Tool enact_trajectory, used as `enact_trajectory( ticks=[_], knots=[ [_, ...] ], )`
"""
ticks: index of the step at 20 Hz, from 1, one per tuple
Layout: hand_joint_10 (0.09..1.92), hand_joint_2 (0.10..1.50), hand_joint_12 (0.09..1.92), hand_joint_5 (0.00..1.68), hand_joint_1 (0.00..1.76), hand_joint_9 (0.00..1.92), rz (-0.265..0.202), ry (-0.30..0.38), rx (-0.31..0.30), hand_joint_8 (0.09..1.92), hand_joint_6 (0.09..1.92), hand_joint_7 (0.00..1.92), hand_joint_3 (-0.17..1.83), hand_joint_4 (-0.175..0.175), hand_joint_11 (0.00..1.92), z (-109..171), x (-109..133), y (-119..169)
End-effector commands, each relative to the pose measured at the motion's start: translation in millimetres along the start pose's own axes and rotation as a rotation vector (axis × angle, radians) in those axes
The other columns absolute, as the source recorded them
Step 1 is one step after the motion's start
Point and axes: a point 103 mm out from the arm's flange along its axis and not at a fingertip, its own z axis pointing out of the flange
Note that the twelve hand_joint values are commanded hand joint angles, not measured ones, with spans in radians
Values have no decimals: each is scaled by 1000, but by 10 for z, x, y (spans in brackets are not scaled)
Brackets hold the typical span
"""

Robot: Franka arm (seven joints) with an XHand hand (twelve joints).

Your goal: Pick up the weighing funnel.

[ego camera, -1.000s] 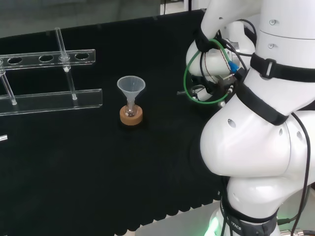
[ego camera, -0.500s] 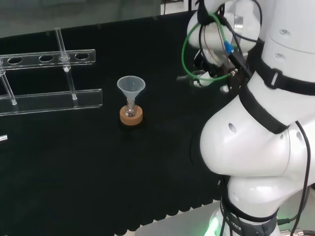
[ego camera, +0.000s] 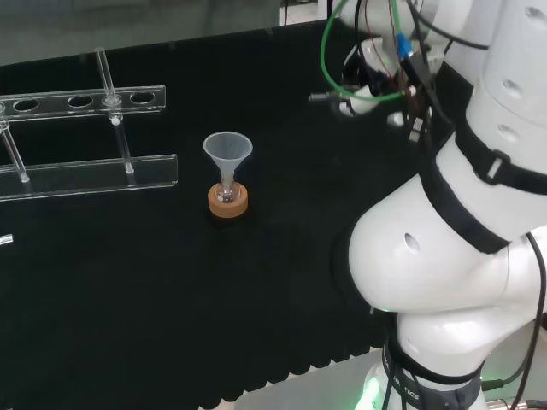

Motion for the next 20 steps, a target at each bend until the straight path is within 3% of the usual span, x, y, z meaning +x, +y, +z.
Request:
enact_trajectory(
  ticks=[1, 8, 11, 14, 20],
  knots=[
    [281, 487, 701, 1332, 1197, 1729, -107, 56, 7, 796, 719, 1625, 939, -130, 1516, -801, 795, 215],
    [278, 486, 700, 1333, 1199, 1731, -147, 184, -9, 796, 719, 1625, 940, -138, 1521, -894, 1555, 114],
    [268, 484, 688, 1334, 1203, 1735, -168, 196, -12, 799, 718, 1624, 943, -169, 1528, -896, 1914, 48],
    [266, 484, 686, 1334, 1204, 1736, -160, 218, -20, 799, 718, 1623, 944, -175, 1531, -873, 1933, -29],
    [264, 484, 684, 1333, 1204, 1738, -106, 176, -40, 800, 718, 1623, 943, -175, 1534, -989, 2090, -65]
  ],
)
